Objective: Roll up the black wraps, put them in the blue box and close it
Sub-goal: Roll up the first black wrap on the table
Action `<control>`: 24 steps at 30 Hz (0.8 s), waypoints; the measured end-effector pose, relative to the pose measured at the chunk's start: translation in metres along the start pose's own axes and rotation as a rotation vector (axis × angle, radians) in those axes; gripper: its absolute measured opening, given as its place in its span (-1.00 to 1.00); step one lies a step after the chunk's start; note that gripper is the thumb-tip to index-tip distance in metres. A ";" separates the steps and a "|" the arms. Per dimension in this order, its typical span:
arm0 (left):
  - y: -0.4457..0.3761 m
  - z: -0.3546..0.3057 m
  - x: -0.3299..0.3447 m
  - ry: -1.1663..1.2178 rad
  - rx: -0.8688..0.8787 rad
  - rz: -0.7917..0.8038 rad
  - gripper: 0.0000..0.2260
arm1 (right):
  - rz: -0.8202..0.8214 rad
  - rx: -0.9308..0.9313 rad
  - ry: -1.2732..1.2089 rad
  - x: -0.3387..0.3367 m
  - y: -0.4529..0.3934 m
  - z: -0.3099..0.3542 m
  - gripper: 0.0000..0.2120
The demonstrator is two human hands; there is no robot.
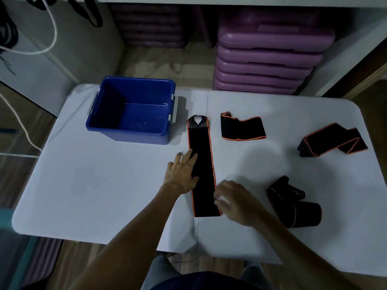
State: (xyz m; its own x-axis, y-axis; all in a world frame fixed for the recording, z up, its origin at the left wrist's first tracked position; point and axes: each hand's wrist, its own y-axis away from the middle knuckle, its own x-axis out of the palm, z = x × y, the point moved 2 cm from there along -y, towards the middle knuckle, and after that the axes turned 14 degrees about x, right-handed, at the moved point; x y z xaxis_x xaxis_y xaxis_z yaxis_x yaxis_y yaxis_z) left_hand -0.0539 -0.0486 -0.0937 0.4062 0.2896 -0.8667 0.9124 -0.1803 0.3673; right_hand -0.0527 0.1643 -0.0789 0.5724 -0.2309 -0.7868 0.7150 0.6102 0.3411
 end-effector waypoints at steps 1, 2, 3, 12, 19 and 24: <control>-0.004 0.000 -0.004 0.029 0.003 -0.028 -0.30 | -0.039 0.061 -0.022 -0.011 -0.013 -0.008 -0.77; -0.008 -0.001 -0.009 0.068 0.002 -0.066 -0.33 | -0.088 0.133 -0.042 -0.024 -0.026 -0.017 -0.73; -0.012 -0.002 -0.013 0.108 -0.001 -0.109 -0.37 | -0.142 0.213 -0.053 -0.038 -0.040 -0.027 -0.72; -0.048 -0.034 -0.027 0.399 -0.071 -0.287 -0.61 | -0.117 0.523 0.225 -0.116 -0.146 -0.071 -0.17; -0.077 -0.046 -0.034 0.785 -0.206 -0.318 -0.70 | -0.244 0.397 0.453 -0.108 -0.145 -0.066 -0.44; -0.081 -0.064 -0.055 1.311 -0.377 -0.259 -0.58 | -0.357 0.225 0.365 -0.097 -0.093 -0.047 -0.66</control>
State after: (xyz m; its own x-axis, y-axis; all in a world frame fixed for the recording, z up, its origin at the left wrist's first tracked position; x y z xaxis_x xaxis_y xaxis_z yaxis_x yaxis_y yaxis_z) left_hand -0.1470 0.0108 -0.0542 -0.2165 0.9747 -0.0548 0.8414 0.2148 0.4960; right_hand -0.1936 0.1655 -0.0587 0.1311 -0.0920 -0.9871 0.9300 0.3563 0.0903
